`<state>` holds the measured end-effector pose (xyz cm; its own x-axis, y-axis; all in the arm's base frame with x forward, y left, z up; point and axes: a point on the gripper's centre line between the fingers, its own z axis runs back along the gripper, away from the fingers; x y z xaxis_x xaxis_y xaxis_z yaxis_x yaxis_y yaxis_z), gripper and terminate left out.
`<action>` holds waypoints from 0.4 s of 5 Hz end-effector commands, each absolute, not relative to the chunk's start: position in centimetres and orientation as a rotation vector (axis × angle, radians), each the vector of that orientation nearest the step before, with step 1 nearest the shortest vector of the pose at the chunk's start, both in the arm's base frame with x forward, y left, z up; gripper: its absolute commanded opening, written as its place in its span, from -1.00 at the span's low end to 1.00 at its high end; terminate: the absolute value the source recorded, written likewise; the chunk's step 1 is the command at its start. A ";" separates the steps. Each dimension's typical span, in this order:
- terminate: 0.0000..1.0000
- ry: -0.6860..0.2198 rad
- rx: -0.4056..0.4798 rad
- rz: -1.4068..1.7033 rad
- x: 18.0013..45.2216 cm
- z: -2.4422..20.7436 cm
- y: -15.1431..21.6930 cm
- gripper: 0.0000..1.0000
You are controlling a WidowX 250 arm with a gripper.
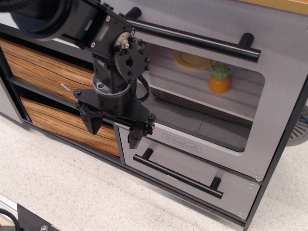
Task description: Open oven
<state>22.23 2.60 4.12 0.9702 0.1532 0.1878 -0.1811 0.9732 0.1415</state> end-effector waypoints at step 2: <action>-1.00 -0.231 0.064 0.322 22.2 6.2 2.1 1.00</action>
<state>21.61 1.95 5.62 0.9259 0.3210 0.1993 -0.3325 0.9427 0.0262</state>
